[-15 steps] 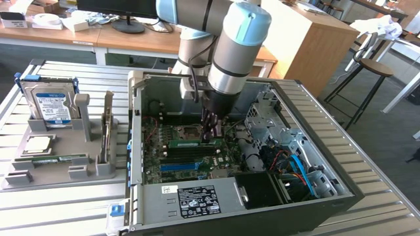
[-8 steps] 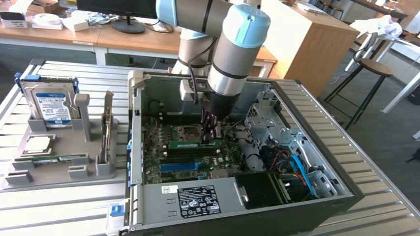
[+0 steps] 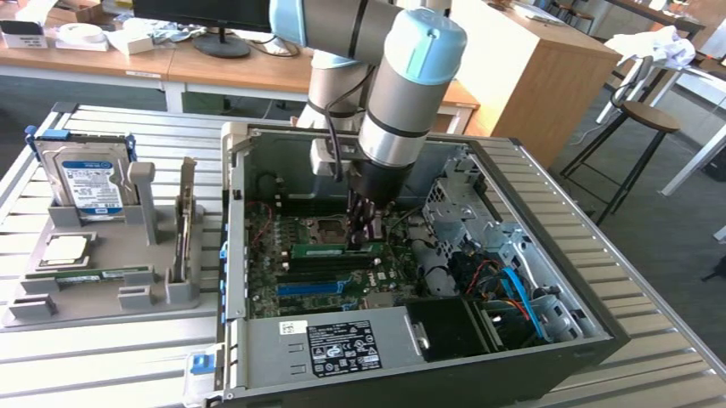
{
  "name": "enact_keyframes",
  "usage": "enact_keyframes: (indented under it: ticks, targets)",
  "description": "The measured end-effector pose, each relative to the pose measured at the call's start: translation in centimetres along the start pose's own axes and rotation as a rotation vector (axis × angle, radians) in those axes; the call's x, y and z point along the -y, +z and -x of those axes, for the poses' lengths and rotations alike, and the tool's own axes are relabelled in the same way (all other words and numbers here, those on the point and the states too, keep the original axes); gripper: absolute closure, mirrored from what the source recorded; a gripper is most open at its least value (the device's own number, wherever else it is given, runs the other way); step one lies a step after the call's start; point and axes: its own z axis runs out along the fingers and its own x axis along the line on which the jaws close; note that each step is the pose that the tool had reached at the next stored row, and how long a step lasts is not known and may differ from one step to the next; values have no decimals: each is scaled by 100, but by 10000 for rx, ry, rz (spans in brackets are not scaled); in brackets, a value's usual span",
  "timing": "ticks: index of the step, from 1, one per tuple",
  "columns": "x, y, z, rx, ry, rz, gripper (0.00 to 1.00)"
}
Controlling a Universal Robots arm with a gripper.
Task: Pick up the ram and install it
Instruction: 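Insert the ram into the slot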
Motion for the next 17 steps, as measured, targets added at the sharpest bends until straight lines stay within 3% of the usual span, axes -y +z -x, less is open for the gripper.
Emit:
enact_keyframes:
  ticks: [17]
  targets:
    - [1, 36, 0, 8, -31, 1, 89]
